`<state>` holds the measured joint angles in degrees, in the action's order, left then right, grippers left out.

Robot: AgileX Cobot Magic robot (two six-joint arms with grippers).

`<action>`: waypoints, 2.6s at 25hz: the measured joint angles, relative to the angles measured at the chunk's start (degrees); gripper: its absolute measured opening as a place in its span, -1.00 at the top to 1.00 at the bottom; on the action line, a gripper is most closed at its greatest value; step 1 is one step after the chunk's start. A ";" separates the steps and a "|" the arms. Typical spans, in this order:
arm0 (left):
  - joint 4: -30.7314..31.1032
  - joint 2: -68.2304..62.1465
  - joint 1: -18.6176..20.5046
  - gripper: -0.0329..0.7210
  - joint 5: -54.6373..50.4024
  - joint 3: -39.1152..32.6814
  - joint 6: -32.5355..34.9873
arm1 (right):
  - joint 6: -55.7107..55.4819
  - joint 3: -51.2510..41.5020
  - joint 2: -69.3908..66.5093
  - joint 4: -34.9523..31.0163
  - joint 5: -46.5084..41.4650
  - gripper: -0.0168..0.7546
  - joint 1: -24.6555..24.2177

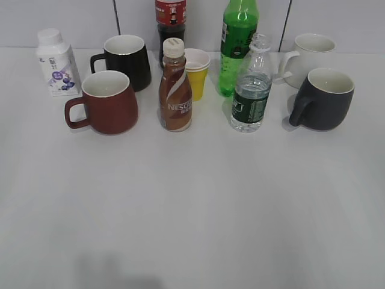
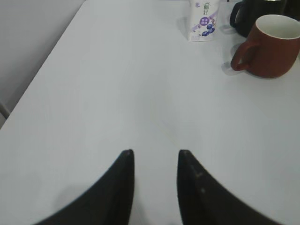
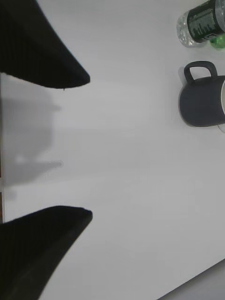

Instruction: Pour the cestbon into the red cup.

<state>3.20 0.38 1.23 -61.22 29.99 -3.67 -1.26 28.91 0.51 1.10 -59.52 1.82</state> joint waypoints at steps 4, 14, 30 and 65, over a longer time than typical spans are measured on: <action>0.00 0.00 0.00 0.28 0.00 0.00 0.00 | 0.00 0.00 0.00 0.00 -0.05 -0.56 0.00; 0.00 0.00 0.00 0.28 0.00 0.00 0.00 | 0.00 0.00 0.00 0.00 0.00 -0.56 0.00; 0.00 0.00 0.00 0.28 0.00 0.00 0.00 | 0.00 0.00 0.00 0.00 0.00 -0.56 0.00; -15.27 -27.16 -8.15 0.28 46.89 -4.04 11.85 | 0.00 -5.24 -19.69 -5.03 43.93 -0.56 1.90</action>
<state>-12.07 -26.77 -6.93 -14.33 25.95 8.18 -1.26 23.67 -19.18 -3.93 -15.59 3.72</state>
